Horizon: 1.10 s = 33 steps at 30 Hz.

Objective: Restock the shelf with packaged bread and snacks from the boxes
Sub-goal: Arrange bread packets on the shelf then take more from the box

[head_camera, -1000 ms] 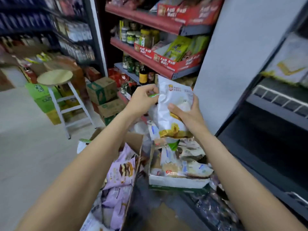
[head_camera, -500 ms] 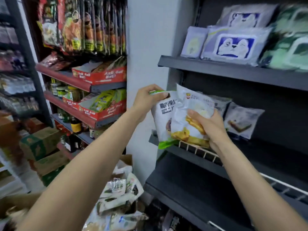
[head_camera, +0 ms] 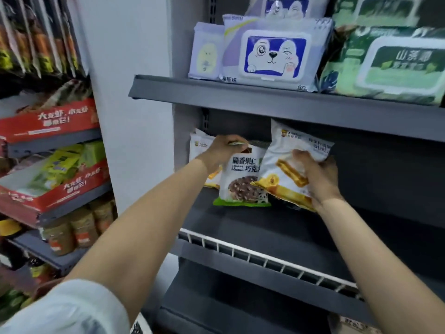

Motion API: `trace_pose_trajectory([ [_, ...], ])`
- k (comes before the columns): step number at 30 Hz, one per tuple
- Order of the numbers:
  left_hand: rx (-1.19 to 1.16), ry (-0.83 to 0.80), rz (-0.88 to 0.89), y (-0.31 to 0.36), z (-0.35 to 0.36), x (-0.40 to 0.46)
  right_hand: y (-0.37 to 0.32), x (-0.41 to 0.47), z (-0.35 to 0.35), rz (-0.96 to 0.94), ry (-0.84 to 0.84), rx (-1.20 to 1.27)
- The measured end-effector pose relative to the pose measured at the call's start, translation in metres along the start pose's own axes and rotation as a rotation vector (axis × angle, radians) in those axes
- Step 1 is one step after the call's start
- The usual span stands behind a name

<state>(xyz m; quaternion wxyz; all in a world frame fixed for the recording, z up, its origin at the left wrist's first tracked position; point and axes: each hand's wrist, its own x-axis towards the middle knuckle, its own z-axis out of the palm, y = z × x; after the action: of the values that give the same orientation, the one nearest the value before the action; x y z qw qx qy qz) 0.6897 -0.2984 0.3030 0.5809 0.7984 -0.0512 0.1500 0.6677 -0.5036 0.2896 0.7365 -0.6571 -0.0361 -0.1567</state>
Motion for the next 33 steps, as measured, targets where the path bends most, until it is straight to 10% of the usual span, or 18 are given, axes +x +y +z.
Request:
trace_pose_trajectory([
  [4, 0.025, -0.047, -0.058, -0.02, 0.013, 0.025, 0.01, 0.017, 0.011, -0.009, 0.023, 0.0],
  [9, 0.695, 0.144, -0.055, -0.041, 0.016, 0.043, 0.024, 0.024, 0.023, -0.015, 0.02, -0.074],
  [18, 0.193, 0.427, 0.151, -0.022, 0.017, -0.009, 0.036, 0.002, 0.04, 0.005, -0.148, -0.102],
  [22, -0.049, 0.159, -0.067, -0.019, -0.002, -0.057, 0.029, -0.021, 0.068, -0.03, -0.199, -0.044],
  [33, 0.365, 0.169, -0.016, -0.079, -0.085, -0.035, 0.056, -0.022, 0.172, -0.372, -0.295, -0.607],
])
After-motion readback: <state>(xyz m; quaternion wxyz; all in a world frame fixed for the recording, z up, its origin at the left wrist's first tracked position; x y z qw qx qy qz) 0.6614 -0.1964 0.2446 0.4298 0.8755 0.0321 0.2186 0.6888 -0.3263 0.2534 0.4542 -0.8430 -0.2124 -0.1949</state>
